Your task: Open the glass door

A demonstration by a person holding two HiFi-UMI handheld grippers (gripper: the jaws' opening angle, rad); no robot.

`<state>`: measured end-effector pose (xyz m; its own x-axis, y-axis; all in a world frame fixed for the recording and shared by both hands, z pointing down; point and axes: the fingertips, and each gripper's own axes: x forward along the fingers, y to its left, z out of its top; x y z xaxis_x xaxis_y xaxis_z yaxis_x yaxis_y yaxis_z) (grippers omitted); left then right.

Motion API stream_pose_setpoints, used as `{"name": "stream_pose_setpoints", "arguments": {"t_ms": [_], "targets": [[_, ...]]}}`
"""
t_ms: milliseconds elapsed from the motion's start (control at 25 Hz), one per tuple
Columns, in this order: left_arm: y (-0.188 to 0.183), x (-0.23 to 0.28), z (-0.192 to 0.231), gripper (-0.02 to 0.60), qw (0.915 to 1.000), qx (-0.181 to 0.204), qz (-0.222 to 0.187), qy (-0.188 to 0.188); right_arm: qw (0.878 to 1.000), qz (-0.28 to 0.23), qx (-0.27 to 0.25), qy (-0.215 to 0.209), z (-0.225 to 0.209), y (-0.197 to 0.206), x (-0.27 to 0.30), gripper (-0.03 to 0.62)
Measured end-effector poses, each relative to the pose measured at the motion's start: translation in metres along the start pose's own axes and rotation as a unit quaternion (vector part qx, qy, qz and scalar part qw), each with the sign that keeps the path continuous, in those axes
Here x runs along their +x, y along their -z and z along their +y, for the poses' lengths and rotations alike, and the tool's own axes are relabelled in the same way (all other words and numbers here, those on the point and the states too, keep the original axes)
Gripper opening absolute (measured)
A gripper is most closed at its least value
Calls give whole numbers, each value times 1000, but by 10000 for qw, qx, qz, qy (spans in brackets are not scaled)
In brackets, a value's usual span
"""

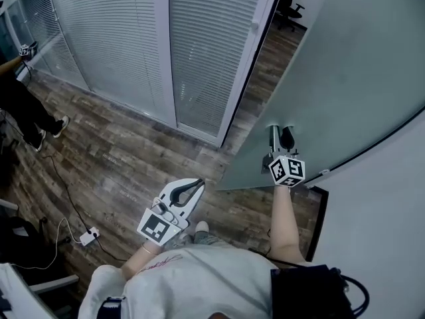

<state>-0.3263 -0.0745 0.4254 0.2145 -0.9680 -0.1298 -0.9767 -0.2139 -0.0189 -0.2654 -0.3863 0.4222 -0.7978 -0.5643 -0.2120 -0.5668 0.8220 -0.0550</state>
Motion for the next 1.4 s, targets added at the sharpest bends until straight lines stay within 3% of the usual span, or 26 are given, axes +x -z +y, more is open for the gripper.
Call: {"name": "stream_pose_setpoints", "arguments": {"t_ms": [160,280,560,1080,1400], "targets": [[8,-7,-24,35,9998,-76,156,130,9998,57,42,-181,7,-5,-17,138],[8,1,-38,35,9996,146,220,140,9996,39,61,-278,5,-9,-22,138],[-1,7,-79,35,9992,114,37,-391,9992,-49,57,-380,10,-11,-56,138],[11,-8,-167,35,9935,81,114,-1130,9960,-334,116,-821,23,-28,-115,138],[-1,-10,-192,35,9942,231,93,-1042,9943,-271,187,-1018,28,-33,-143,138]]}}
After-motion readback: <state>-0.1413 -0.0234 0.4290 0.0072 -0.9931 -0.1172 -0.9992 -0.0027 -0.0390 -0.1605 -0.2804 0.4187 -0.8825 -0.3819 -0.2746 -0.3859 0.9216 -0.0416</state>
